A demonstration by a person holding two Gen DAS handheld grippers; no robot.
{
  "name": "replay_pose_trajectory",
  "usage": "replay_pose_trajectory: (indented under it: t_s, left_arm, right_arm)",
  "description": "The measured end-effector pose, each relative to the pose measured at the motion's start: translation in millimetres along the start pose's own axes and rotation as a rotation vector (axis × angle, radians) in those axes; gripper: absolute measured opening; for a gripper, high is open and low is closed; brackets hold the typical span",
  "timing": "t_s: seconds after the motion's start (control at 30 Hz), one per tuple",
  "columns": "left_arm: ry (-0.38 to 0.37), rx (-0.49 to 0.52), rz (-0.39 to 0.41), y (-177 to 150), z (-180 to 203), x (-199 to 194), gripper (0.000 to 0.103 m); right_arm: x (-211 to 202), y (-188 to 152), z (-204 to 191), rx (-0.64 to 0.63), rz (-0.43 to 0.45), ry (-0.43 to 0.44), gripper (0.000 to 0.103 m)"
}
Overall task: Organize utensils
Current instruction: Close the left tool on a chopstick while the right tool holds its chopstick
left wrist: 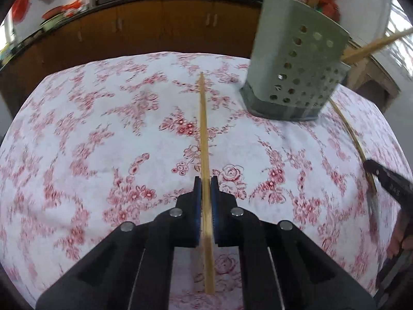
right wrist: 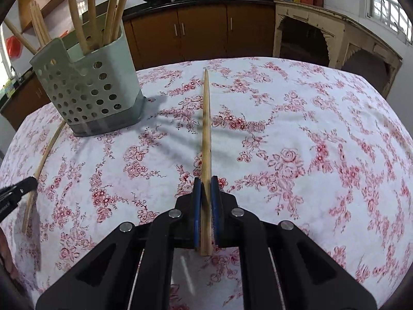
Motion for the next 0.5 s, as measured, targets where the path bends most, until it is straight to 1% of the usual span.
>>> replay_pose_trajectory:
  t_s: [0.03,0.1,0.17,0.27,0.37,0.5]
  left_arm:
    - [-0.004,0.020,0.003,-0.3,1.0,-0.4,0.011]
    - [0.003,0.071,0.006,-2.6,3.2,-0.7,0.018]
    - [0.008,0.100,0.014,-5.2,4.8,-1.8,0.023]
    - [0.031,0.133,0.033,-7.5,8.1,-1.7,0.026]
    - [0.042,0.129,0.030,-7.9,6.6,-1.6,0.031]
    - [0.056,0.089,0.022,-9.4,-2.1,0.3,0.046]
  right_arm:
    - [0.2,0.8,0.3,-0.011,0.001,0.000,0.008]
    - [2.8,4.6,3.0,-0.018,0.005,-0.005,0.008]
    - [4.6,6.8,4.2,-0.018,0.012,-0.008,0.008]
    - [6.5,7.5,4.6,-0.026,0.018,-0.017,0.008]
    - [7.1,7.6,4.4,-0.027,0.019,-0.018,0.008]
    - [7.4,7.9,4.6,-0.030,0.020,-0.021,0.009]
Point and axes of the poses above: each gripper's, at about its wrist camera, not at the fingertips, and x roughly the way its jaws point, z to its right, y to its top, the point moved 9 cm from there along x, roughly the way its jaws point, and after that the axes turned 15 degrees about x, right-handed, at the moved point
